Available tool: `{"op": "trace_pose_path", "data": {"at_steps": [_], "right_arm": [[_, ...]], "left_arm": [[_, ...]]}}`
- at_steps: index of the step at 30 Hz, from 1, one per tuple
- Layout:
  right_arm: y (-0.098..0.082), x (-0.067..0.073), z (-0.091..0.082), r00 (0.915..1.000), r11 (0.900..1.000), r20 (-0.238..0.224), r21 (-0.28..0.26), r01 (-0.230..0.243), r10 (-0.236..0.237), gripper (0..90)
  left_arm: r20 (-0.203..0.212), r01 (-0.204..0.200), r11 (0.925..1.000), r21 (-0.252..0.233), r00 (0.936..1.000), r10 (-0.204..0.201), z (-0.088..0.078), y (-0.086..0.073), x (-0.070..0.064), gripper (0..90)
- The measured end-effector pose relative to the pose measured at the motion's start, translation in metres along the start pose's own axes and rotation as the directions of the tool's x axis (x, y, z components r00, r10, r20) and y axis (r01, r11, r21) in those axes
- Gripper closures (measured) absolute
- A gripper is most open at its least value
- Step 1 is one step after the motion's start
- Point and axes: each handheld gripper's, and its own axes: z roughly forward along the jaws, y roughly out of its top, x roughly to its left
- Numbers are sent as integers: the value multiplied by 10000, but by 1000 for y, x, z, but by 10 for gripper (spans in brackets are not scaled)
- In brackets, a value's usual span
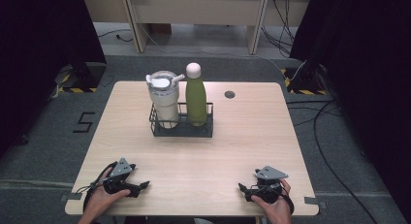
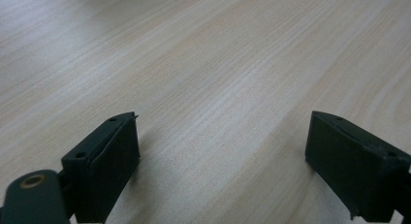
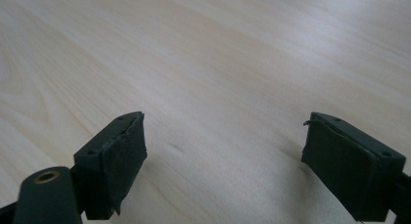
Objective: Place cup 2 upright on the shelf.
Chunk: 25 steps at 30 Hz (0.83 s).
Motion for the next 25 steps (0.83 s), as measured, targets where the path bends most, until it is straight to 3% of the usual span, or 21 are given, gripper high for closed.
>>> {"op": "trace_pose_path", "data": {"at_steps": [2,7,10,25], "right_arm": [[-1,1,1,9999,9995,5,299,108,-108,146],[-1,2,1,9999,9992,-11,378,160,-160,117],[-1,3,3,9999,9977,112,669,125,-132,2],[-1,3,3,9998,9977,88,667,144,-150,2]], "left_arm": [[-2,0,10000,2,10000,0,0,0,0,113],[-3,-2,10000,2,10000,2,0,0,0,113],[-11,1,10000,-1,10000,-1,0,0,0,113],[-9,-3,10000,13,10000,3,0,0,0,113]]}}
